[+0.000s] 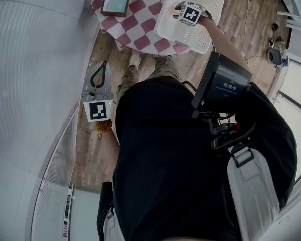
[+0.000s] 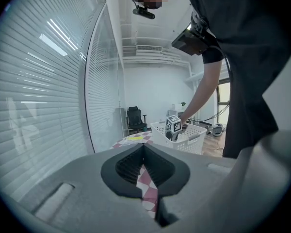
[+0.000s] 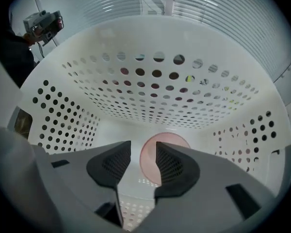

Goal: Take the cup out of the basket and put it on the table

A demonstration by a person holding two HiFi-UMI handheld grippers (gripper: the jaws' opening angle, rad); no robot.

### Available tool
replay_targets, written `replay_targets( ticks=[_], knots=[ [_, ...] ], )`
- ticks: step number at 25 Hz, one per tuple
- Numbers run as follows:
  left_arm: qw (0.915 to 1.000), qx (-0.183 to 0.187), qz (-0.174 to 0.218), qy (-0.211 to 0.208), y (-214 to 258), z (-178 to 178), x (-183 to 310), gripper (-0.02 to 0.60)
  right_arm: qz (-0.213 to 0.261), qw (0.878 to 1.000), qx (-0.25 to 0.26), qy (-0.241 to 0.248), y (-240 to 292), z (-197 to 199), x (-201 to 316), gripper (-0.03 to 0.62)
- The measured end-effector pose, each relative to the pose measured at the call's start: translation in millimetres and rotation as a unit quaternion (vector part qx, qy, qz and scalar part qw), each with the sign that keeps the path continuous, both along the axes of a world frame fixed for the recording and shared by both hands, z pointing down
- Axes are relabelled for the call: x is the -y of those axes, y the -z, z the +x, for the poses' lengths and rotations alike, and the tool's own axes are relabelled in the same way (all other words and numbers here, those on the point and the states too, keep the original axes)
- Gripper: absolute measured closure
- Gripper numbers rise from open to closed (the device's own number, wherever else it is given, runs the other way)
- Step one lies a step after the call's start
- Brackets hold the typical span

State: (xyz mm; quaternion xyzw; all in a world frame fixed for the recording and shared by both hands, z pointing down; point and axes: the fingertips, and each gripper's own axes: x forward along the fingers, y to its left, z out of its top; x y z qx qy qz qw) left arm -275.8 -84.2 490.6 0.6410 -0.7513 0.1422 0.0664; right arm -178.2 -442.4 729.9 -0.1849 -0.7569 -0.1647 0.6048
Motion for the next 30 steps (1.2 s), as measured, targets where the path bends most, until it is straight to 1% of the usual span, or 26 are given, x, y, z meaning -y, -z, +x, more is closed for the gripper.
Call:
replay_targets(
  ticks=[6, 8, 13, 16, 17, 23, 26, 30],
  knots=[
    [0.9999, 0.008, 0.006, 0.003, 7.2, 6.9, 1.5, 0.577, -0.011, 0.999, -0.038, -0.015, -8.8, 4.7, -3.8, 0.435],
    [0.9999, 0.010, 0.004, 0.003, 6.7, 9.3, -0.7, 0.577, -0.008, 0.999, -0.044, -0.014, -11.3, 5.4, -4.9, 0.451],
    [0.9999, 0.003, 0.001, 0.011, 3.2, 11.9, -6.7, 0.577, -0.003, 0.999, -0.045, -0.011, -15.7, 6.9, -6.3, 0.473],
    [0.9999, 0.001, 0.003, 0.015, 2.4, 10.7, -8.2, 0.577, 0.016, 0.999, -0.039, -0.007, -15.7, 5.1, -0.4, 0.538],
    [0.9999, -0.001, 0.004, 0.016, 2.0, 10.7, -8.3, 0.577, 0.020, 0.999, -0.038, -0.006, -15.6, 5.0, 0.8, 0.543],
    [0.9997, -0.009, 0.006, 0.020, 0.7, 8.8, -9.5, 0.577, 0.028, 0.999, -0.040, -0.010, -16.7, 5.1, 3.3, 0.560],
    [0.9997, -0.010, 0.008, 0.022, 1.2, 7.1, -10.2, 0.577, 0.037, 0.998, -0.055, -0.020, -17.3, 12.6, 7.3, 0.565],
    [0.9999, -0.003, 0.005, 0.014, -0.6, 5.4, -7.1, 0.577, 0.051, 0.997, -0.054, -0.019, -11.9, 12.2, 12.0, 0.566]
  ],
)
